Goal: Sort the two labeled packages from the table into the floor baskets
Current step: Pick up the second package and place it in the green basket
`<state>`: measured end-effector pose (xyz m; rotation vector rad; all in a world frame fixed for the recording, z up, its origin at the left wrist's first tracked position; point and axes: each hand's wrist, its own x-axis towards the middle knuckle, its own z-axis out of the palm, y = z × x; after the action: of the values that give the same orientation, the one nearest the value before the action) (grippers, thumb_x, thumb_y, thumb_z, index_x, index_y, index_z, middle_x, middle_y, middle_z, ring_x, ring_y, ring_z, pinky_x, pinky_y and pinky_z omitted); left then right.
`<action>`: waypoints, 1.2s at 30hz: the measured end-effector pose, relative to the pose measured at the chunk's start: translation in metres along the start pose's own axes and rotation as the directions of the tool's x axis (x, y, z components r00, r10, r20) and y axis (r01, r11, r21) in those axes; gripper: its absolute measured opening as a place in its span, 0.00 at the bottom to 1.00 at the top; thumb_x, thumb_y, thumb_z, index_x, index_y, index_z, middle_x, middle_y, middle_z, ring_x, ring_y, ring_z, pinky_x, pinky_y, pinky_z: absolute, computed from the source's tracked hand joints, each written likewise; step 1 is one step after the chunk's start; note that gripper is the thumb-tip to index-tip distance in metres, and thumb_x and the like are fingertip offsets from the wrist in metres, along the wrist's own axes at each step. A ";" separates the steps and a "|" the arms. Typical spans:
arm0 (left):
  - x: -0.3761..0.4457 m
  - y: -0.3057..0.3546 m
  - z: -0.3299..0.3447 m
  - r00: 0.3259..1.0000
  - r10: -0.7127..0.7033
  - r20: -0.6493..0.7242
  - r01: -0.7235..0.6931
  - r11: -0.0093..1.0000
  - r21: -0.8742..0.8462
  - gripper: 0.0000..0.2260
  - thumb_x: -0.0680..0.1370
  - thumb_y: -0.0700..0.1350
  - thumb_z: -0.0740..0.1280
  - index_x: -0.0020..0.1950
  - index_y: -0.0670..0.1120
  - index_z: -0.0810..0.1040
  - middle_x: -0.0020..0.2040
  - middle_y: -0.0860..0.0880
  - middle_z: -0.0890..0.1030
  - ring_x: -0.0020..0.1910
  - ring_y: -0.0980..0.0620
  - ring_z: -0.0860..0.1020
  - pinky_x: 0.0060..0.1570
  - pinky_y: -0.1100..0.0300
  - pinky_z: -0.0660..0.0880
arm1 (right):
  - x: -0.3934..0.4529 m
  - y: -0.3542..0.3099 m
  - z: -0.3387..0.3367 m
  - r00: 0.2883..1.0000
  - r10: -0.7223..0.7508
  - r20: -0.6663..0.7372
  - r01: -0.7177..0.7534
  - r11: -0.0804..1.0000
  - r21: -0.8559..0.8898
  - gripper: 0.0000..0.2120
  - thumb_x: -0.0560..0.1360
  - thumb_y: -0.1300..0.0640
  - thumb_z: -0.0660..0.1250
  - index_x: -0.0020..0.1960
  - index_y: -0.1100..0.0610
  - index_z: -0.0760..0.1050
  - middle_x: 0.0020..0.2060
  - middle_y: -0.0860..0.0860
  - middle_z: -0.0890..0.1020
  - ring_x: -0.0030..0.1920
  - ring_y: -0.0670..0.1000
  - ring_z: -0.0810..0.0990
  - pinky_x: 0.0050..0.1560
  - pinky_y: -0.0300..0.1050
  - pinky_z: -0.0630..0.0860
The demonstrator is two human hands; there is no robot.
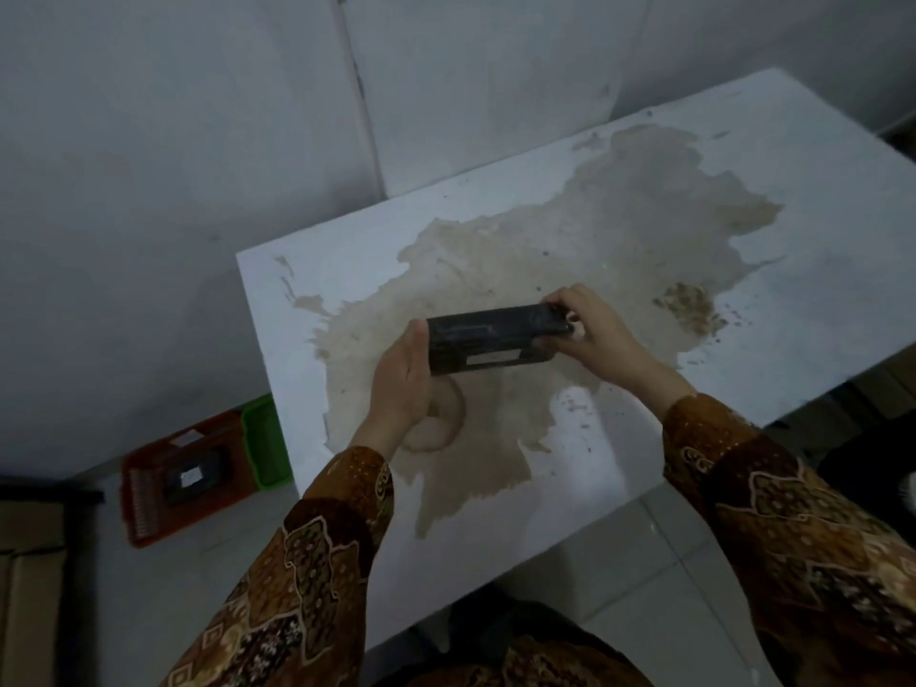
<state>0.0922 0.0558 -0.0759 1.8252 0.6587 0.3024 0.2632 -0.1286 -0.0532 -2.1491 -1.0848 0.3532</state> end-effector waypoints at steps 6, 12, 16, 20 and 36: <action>0.002 0.021 -0.006 0.996 -0.089 -0.017 0.085 0.981 -0.176 0.24 0.72 0.72 0.51 0.55 0.61 0.76 0.48 0.63 0.79 0.47 0.67 0.78 0.43 0.72 0.74 | 0.016 -0.034 -0.006 0.983 0.183 0.026 -0.173 0.859 0.481 0.09 0.75 0.49 0.65 0.52 0.51 0.71 0.46 0.48 0.80 0.42 0.41 0.82 0.38 0.34 0.80; -0.006 0.016 -0.004 0.992 -0.088 -0.091 0.062 0.965 -0.254 0.13 0.78 0.58 0.61 0.59 0.54 0.74 0.50 0.57 0.80 0.51 0.58 0.79 0.46 0.68 0.77 | 0.020 -0.045 0.007 0.974 0.226 -0.022 -0.169 0.784 0.597 0.04 0.76 0.49 0.64 0.51 0.44 0.72 0.47 0.46 0.81 0.44 0.40 0.83 0.39 0.34 0.80; -0.016 0.014 -0.012 0.982 -0.138 -0.127 0.069 0.897 -0.437 0.12 0.76 0.53 0.66 0.59 0.55 0.75 0.53 0.56 0.81 0.52 0.58 0.80 0.46 0.65 0.79 | 0.020 -0.052 0.022 0.961 0.265 0.080 -0.252 0.718 0.648 0.07 0.75 0.48 0.64 0.53 0.47 0.72 0.51 0.51 0.81 0.51 0.50 0.82 0.49 0.45 0.80; -0.017 0.015 -0.049 0.979 -0.128 -0.159 0.057 0.919 -0.390 0.05 0.73 0.51 0.71 0.47 0.56 0.80 0.45 0.55 0.84 0.46 0.56 0.83 0.38 0.67 0.79 | 0.024 -0.065 0.021 0.931 0.227 0.285 -0.347 0.791 0.503 0.14 0.73 0.54 0.69 0.57 0.53 0.71 0.52 0.51 0.80 0.53 0.54 0.82 0.47 0.46 0.81; -0.024 0.031 -0.009 0.925 -0.333 -0.181 0.185 0.813 -0.552 0.18 0.76 0.56 0.67 0.59 0.45 0.74 0.50 0.48 0.81 0.46 0.52 0.82 0.40 0.63 0.81 | 0.026 -0.090 0.047 0.930 0.352 -0.106 -0.210 0.745 0.634 0.14 0.74 0.49 0.66 0.56 0.52 0.68 0.46 0.46 0.79 0.47 0.49 0.80 0.50 0.49 0.79</action>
<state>0.0769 0.0421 -0.0416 1.1546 0.9070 0.4993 0.2014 -0.0494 -0.0231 -1.6920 -0.4155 0.5143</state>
